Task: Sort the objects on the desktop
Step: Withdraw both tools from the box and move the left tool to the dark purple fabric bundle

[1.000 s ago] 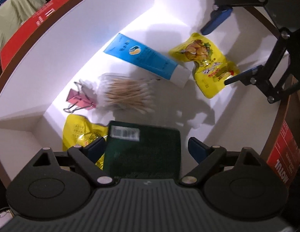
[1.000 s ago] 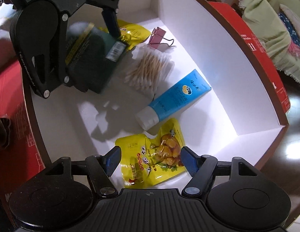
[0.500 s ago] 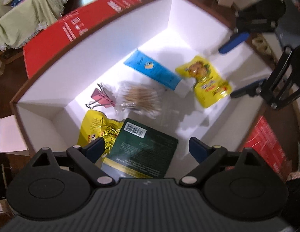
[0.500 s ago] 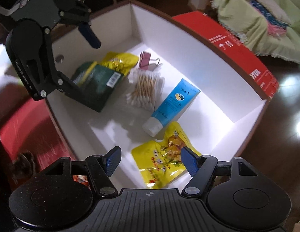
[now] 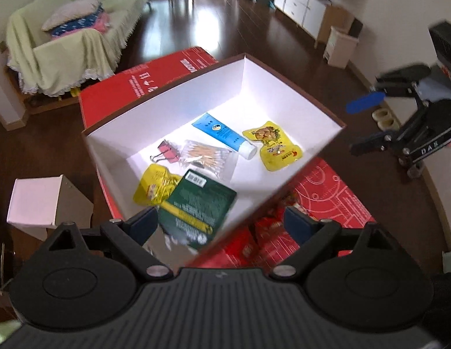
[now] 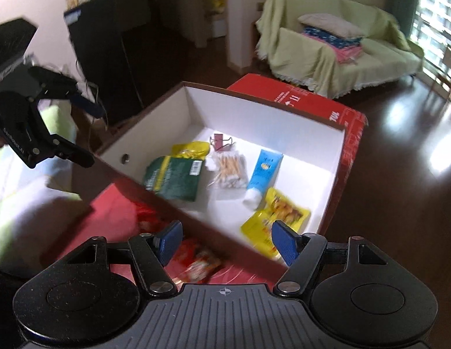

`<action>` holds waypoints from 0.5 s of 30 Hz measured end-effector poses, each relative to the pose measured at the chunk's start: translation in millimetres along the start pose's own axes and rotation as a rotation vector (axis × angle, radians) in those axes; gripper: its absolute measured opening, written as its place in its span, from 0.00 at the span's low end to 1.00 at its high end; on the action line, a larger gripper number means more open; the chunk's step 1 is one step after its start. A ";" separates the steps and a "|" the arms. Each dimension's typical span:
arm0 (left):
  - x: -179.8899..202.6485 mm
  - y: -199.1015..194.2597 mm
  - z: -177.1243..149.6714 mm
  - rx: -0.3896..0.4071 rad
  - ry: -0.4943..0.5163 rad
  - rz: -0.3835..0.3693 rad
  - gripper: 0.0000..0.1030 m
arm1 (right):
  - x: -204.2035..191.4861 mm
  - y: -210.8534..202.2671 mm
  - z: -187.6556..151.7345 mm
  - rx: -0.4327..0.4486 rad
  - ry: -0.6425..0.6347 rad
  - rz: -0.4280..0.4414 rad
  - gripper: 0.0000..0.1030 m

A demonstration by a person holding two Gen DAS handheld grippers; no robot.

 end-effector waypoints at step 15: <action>58.1 -12.2 -138.5 -0.082 -0.154 0.010 0.89 | -84.5 -11.1 -114.2 -0.068 0.356 0.007 0.69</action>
Point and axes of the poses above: each gripper's, at about its wrist camera, not at the fingertips, and y roughly the way its jaws point, x to its right, z to its top, the point moved 6 cm from there along y, roughly the way its jaws point, and after that the axes turned 4 degrees about -x, right-handed, at the moved point
